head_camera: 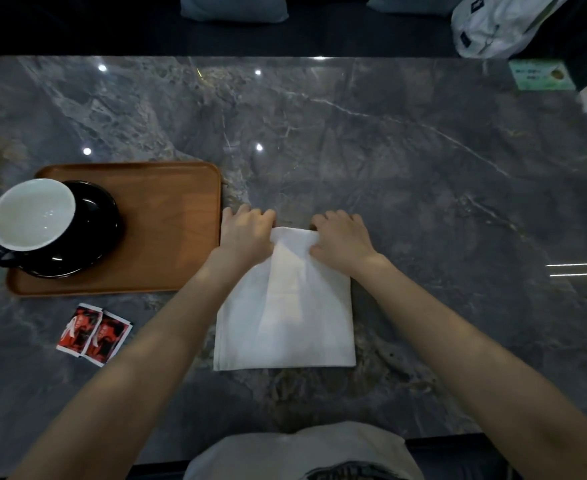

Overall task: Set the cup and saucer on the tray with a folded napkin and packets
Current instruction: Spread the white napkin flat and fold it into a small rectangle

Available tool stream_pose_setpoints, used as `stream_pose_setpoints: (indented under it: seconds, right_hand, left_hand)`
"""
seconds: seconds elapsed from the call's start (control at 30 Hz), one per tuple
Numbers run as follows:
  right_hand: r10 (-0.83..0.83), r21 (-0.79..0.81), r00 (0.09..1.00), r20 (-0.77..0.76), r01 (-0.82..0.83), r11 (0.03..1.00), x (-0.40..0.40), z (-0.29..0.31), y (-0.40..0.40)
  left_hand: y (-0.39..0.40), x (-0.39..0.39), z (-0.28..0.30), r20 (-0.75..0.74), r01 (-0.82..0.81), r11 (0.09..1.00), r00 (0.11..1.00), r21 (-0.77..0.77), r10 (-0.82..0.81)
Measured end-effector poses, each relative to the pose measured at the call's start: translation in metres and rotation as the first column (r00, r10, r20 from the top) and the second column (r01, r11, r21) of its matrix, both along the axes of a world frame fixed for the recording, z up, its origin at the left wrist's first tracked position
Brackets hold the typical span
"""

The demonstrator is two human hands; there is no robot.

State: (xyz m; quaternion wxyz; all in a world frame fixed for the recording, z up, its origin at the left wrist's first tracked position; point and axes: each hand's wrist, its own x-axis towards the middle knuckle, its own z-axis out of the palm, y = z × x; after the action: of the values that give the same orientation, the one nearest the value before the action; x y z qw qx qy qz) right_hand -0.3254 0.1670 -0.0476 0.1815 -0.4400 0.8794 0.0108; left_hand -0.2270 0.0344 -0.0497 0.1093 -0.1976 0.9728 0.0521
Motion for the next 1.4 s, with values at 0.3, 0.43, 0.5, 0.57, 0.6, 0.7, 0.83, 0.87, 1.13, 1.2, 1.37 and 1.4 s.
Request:
stream_pose_setpoints:
  seconds: [0.3,0.43,0.5,0.57,0.6,0.7,0.83,0.87,1.13,1.2,1.37,1.4]
  right_hand:
    - [0.057,-0.015,0.998,-0.013,-0.057,0.998,0.000,0.021,0.015]
    - [0.043,-0.036,0.999,0.003,-0.043,0.998,0.008,0.034,0.032]
    - [0.073,-0.076,0.996,-0.050,-0.077,0.994,0.015,0.039,0.041]
    - [0.093,-0.101,0.990,-0.104,-0.104,0.989,0.023,0.042,0.050]
    - [0.096,-0.117,0.988,-0.124,-0.111,0.987,0.028,0.043,0.056]
    - [0.147,-0.223,0.970,-0.191,-0.189,0.956,0.042,0.043,0.071]
    - [0.161,-0.320,0.955,-0.250,-0.239,0.917,0.064,0.038,0.093]
    - [0.161,-0.334,0.956,-0.245,-0.239,0.912,0.070,0.033,0.099]
    - [0.111,-0.429,0.960,-0.256,-0.216,0.877,0.115,-0.005,0.132]
    - [0.095,-0.502,0.955,-0.280,-0.230,0.834,0.124,-0.014,0.138]
    - [0.120,-0.456,0.948,-0.296,-0.250,0.854,0.133,-0.039,0.151]
    - [0.125,-0.428,0.947,-0.295,-0.247,0.869,0.133,-0.042,0.153]
  left_hand:
    - [-0.010,0.024,0.018,0.040,0.098,0.995,0.994,-0.020,-0.097]
    - [-0.004,0.034,0.032,0.052,0.148,0.989,0.988,-0.019,-0.147]
    - [0.002,0.041,0.036,0.063,0.138,0.990,0.989,-0.019,-0.137]
    - [0.009,0.052,0.039,0.041,0.143,0.989,0.989,-0.026,-0.141]
    - [0.012,0.059,0.039,-0.003,0.148,0.989,0.989,-0.024,-0.148]
    - [0.021,0.083,0.040,-0.176,0.172,0.985,0.970,0.015,-0.167]
    - [0.034,0.110,0.032,-0.263,0.238,0.971,0.938,0.014,-0.226]
    - [0.037,0.116,0.030,-0.276,0.242,0.970,0.931,-0.019,-0.237]
    - [0.053,0.155,-0.004,-0.223,0.322,0.942,0.915,-0.096,-0.336]
    - [0.057,0.161,-0.012,-0.182,0.301,0.948,0.932,-0.098,-0.315]
    - [0.065,0.175,-0.024,-0.176,0.244,0.963,0.949,-0.114,-0.261]
    - [0.066,0.177,-0.025,-0.175,0.240,0.964,0.950,-0.115,-0.258]
